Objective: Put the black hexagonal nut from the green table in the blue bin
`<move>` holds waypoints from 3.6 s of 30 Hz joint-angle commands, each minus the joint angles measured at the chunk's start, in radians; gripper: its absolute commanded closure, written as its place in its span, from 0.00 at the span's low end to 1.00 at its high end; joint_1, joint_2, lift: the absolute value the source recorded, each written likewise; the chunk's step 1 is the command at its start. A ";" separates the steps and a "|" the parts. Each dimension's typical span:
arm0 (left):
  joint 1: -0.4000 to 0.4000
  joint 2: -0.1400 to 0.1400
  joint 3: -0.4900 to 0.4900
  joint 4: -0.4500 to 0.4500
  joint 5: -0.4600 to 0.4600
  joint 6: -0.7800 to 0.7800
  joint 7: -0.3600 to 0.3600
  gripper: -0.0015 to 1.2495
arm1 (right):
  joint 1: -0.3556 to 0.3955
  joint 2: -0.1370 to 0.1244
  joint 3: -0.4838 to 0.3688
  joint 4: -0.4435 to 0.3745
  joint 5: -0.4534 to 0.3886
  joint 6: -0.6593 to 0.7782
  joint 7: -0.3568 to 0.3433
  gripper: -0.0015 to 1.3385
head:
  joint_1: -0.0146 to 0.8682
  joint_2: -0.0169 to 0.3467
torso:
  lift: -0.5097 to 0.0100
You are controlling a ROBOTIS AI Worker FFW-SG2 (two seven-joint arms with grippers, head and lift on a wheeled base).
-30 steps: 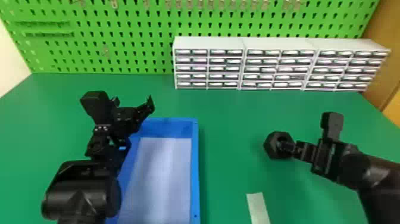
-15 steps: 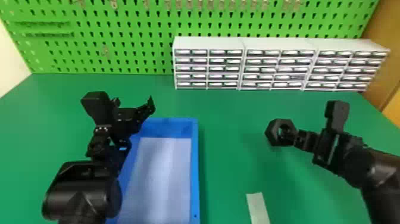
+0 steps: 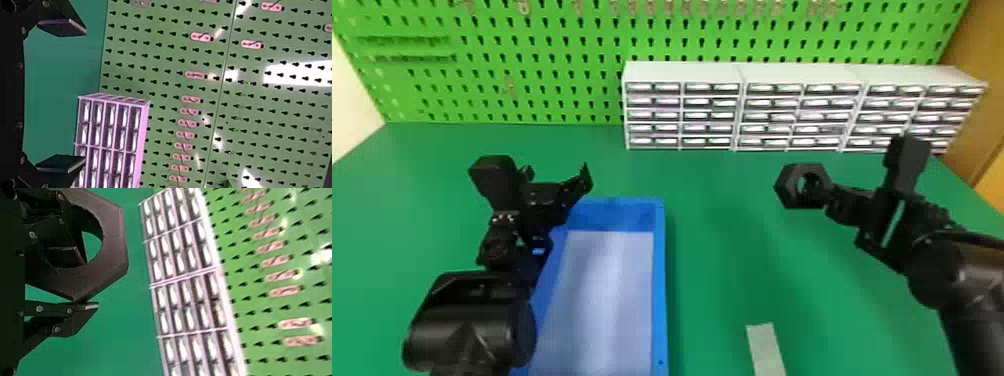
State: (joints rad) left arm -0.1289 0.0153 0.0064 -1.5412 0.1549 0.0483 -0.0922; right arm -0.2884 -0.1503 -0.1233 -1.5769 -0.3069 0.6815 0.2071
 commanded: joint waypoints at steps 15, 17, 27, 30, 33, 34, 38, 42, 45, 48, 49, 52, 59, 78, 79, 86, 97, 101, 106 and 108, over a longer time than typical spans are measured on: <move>0.002 0.000 -0.003 0.003 0.000 -0.001 0.002 0.11 | -0.028 -0.031 0.131 -0.044 -0.020 -0.073 0.006 0.81 | 0.79 0.19 | 0.79; 0.002 0.000 -0.003 0.003 0.000 0.001 0.002 0.11 | -0.031 -0.031 0.142 -0.048 -0.021 -0.076 0.008 0.81 | 0.79 0.19 | 0.79; 0.003 0.000 -0.003 0.003 0.000 0.001 0.003 0.11 | -0.038 -0.021 0.163 -0.052 -0.018 -0.083 0.022 0.81 | 0.79 0.19 | 0.79; 0.003 0.000 -0.003 0.003 0.000 0.001 0.005 0.11 | -0.044 -0.021 0.178 -0.052 -0.017 -0.089 0.032 0.81 | 0.79 0.19 | 0.79; 0.003 0.000 -0.005 0.003 0.000 0.001 0.005 0.11 | -0.049 -0.018 0.194 -0.052 -0.015 -0.096 0.043 0.81 | 0.79 0.19 | 0.79; 0.003 0.000 -0.005 0.004 0.000 0.001 0.006 0.11 | -0.051 -0.017 0.197 -0.052 -0.015 -0.097 0.048 0.81 | 0.79 0.19 | 0.79; 0.003 0.000 -0.008 0.004 0.000 0.001 0.006 0.11 | -0.058 -0.008 0.209 -0.052 -0.008 -0.102 0.069 0.81 | 0.79 0.19 | 0.79; 0.002 0.000 -0.008 0.004 0.000 0.001 0.008 0.11 | -0.063 0.002 0.221 -0.052 -0.005 -0.102 0.094 0.81 | 0.79 0.19 | 0.79; 0.002 0.000 -0.008 0.006 0.000 -0.001 0.008 0.11 | -0.069 0.003 0.234 -0.052 -0.001 -0.102 0.110 0.81 | 0.79 0.19 | 0.79; 0.002 0.000 -0.008 0.006 0.000 0.001 0.008 0.11 | -0.074 0.003 0.254 -0.052 -0.005 -0.102 0.115 0.81 | 0.79 0.19 | 0.79; 0.003 0.000 -0.008 0.006 0.000 0.001 0.008 0.11 | -0.075 0.002 0.260 -0.052 -0.005 -0.102 0.117 0.81 | 0.79 0.19 | 0.79; 0.003 0.000 -0.008 0.007 0.000 0.001 0.008 0.11 | -0.081 -0.002 0.283 -0.052 -0.018 -0.102 0.117 0.81 | 0.79 0.19 | 0.79; 0.002 0.000 -0.008 0.009 0.000 0.001 0.009 0.11 | -0.092 -0.006 0.335 -0.046 -0.047 -0.105 0.117 0.81 | 0.79 0.19 | 0.79; 0.000 0.000 -0.010 0.012 0.000 0.001 0.011 0.11 | -0.126 -0.018 0.499 0.009 -0.140 -0.109 0.121 0.81 | 0.79 0.19 | 0.79; 0.000 0.000 -0.010 0.012 0.000 -0.001 0.011 0.11 | -0.127 -0.018 0.504 0.012 -0.141 -0.109 0.123 0.81 | 0.79 0.19 | 0.79; 0.000 0.000 -0.010 0.012 0.000 -0.001 0.011 0.11 | -0.130 -0.018 0.534 0.029 -0.147 -0.109 0.129 0.81 | 0.79 0.19 | 0.79; 0.000 0.000 -0.008 0.012 0.000 -0.001 0.011 0.11 | -0.143 -0.018 0.579 0.068 -0.184 -0.100 0.143 0.81 | 0.79 0.19 | 0.79; 0.000 0.000 -0.010 0.012 0.002 -0.001 0.011 0.11 | -0.147 -0.020 0.593 0.086 -0.184 -0.091 0.156 0.81 | 0.79 0.19 | 0.79; -0.001 0.000 -0.006 0.012 0.002 -0.001 0.011 0.11 | -0.167 -0.020 0.617 0.126 -0.181 -0.086 0.204 0.81 | 0.79 0.19 | 0.79; -0.001 0.000 -0.006 0.012 0.003 -0.001 0.011 0.11 | -0.172 -0.020 0.625 0.137 -0.172 -0.086 0.213 0.81 | 0.79 0.19 | 0.79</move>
State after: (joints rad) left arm -0.1291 0.0153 -0.0009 -1.5295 0.1566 0.0478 -0.0812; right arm -0.4480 -0.1699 0.4840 -1.4650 -0.4895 0.5939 0.4081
